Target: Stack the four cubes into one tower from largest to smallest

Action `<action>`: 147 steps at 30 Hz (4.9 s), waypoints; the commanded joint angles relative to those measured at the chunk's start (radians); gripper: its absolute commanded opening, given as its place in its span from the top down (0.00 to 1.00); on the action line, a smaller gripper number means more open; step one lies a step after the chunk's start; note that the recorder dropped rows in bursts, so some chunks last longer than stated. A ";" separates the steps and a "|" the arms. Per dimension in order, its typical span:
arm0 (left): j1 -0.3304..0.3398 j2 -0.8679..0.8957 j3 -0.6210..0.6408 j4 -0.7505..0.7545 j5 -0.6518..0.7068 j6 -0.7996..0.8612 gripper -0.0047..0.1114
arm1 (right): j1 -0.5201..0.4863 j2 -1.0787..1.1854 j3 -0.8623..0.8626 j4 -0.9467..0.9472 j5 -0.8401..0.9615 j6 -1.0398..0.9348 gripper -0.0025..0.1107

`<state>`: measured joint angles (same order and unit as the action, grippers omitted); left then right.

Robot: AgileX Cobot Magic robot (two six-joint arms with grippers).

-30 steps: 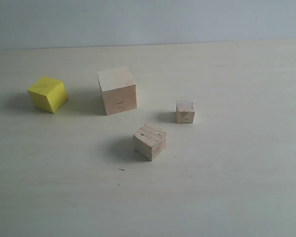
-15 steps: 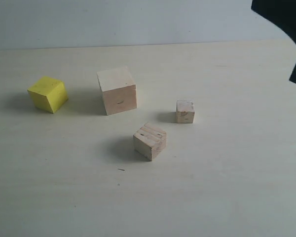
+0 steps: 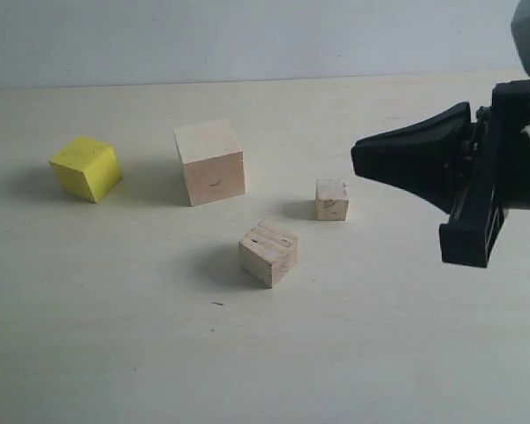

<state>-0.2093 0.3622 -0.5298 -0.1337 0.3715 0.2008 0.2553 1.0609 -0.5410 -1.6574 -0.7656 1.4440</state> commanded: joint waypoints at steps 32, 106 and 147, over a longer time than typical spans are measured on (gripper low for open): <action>-0.122 0.271 -0.109 -0.558 0.179 0.446 0.96 | 0.065 0.015 -0.005 0.250 -0.070 0.015 0.98; -0.122 0.577 -0.109 -0.586 0.062 0.450 0.96 | 0.071 0.530 -0.501 0.246 0.018 -0.319 0.98; -0.122 0.577 -0.109 -0.586 0.062 0.450 0.96 | 0.314 0.595 -0.571 2.133 1.391 -2.091 0.80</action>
<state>-0.3249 0.9343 -0.6308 -0.7098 0.4426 0.6541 0.5685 1.6349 -1.1033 0.4539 0.6227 -0.6390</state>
